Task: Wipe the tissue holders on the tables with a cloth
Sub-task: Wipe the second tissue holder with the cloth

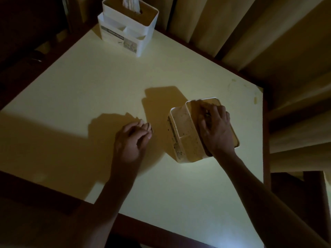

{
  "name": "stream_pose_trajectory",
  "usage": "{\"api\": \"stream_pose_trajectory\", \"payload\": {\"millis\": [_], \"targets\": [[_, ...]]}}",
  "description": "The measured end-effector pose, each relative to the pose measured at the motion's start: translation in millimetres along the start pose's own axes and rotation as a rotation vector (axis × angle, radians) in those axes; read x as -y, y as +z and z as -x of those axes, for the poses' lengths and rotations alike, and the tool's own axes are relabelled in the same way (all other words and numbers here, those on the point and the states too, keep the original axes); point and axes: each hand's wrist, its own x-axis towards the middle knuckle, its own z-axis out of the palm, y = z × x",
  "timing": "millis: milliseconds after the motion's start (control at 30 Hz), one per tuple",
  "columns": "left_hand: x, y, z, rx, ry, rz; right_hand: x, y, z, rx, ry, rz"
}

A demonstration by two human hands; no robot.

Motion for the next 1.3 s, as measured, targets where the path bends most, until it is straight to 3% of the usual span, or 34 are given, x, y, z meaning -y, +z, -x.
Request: {"api": "stream_pose_trajectory", "payload": {"millis": [133,300,500,600,733,833,1067,1233,1300], "targets": [[0,1,7,-0.023,0.027,0.083,0,-1,0,-0.005,-0.008,-0.010],[-1,-2,4,-0.010,-0.161,0.194,0,-1,0,-0.013,0.005,-0.001],[2,4,6,-0.123,-0.048,0.104,-2,1,0,-0.016,0.004,-0.001],[-2,5,13,-0.115,-0.075,0.251,-2,1,0,-0.021,-0.001,-0.005],[-10,1,8,-0.159,0.054,0.322,-2,1,-1,-0.020,-0.009,-0.014],[-12,-1,0,-0.119,0.046,0.390,-1,1,-1,-0.014,-0.006,-0.014],[0,10,-11,-0.133,0.065,0.130,-2,1,0,-0.014,-0.015,-0.032],[-6,20,-6,-0.051,-0.042,0.115,-3,1,-1,-0.022,-0.012,-0.038],[-4,23,-6,-0.090,0.013,0.084,-2,1,-1,-0.022,-0.011,-0.041]]}}
